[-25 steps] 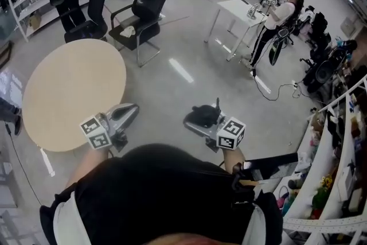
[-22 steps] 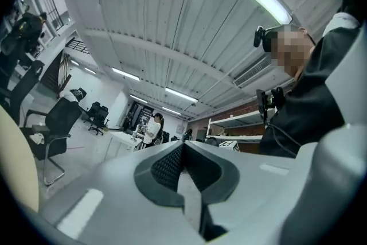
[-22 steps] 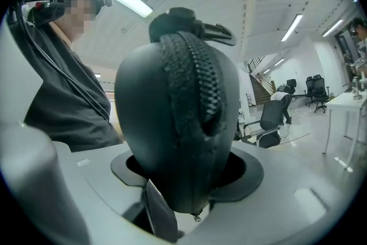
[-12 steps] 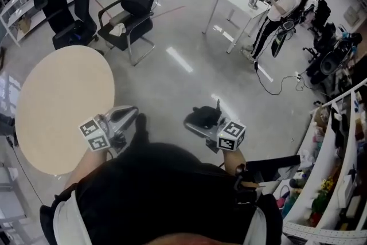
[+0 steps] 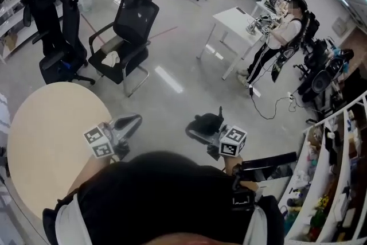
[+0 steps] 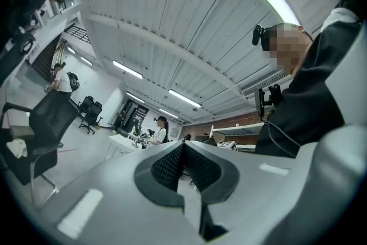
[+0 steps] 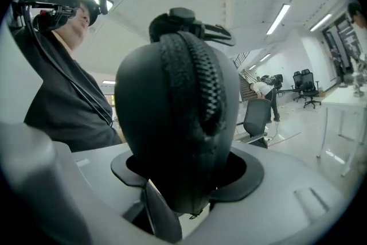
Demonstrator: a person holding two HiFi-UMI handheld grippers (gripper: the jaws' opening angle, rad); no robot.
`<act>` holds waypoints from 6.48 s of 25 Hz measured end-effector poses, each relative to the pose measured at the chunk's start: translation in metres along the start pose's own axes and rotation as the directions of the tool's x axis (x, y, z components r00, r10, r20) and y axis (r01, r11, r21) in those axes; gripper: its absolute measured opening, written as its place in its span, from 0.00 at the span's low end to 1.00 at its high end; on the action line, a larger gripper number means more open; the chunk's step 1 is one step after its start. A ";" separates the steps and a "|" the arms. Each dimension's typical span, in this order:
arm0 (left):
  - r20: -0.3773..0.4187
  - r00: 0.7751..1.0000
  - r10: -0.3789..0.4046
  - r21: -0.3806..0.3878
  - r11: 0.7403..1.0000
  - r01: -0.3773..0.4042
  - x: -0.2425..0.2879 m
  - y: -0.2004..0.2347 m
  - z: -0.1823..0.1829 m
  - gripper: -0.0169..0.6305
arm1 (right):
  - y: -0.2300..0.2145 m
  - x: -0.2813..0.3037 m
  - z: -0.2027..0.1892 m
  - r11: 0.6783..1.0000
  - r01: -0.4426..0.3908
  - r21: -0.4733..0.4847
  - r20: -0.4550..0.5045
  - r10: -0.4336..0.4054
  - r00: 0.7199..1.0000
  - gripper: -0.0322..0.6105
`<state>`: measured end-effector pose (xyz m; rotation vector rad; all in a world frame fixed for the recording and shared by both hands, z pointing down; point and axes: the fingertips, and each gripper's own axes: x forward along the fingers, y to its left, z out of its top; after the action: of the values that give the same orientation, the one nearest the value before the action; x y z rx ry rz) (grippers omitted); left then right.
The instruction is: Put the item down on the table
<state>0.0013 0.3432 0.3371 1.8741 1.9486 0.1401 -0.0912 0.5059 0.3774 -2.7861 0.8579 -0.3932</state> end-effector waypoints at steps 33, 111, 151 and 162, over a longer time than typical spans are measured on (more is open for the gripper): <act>0.249 0.758 0.603 0.005 0.782 -0.623 0.097 0.317 0.086 0.02 | -0.319 0.339 0.141 0.758 -0.648 -0.070 -0.242 0.617 0.749 0.52; 0.518 -0.276 0.810 -0.237 -0.174 -0.956 -0.551 -0.016 0.084 0.02 | 0.333 0.655 0.034 0.066 -0.973 -0.220 -0.556 0.812 0.180 0.52; 0.466 -0.481 0.743 -0.356 -0.340 -0.870 -0.850 -0.056 -0.052 0.02 | 0.680 0.821 -0.252 -0.281 -0.910 -0.304 -0.803 0.589 0.086 0.52; 0.468 -0.497 0.731 -0.354 -0.360 -0.863 -0.899 -0.042 -0.085 0.02 | 0.736 0.867 -0.320 -0.379 -0.847 -0.373 -0.840 0.526 0.134 0.52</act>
<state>-0.0756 -0.5159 0.6090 2.6551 -0.7446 -0.2076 0.1173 -0.6243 0.6517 -1.5282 3.6668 0.0137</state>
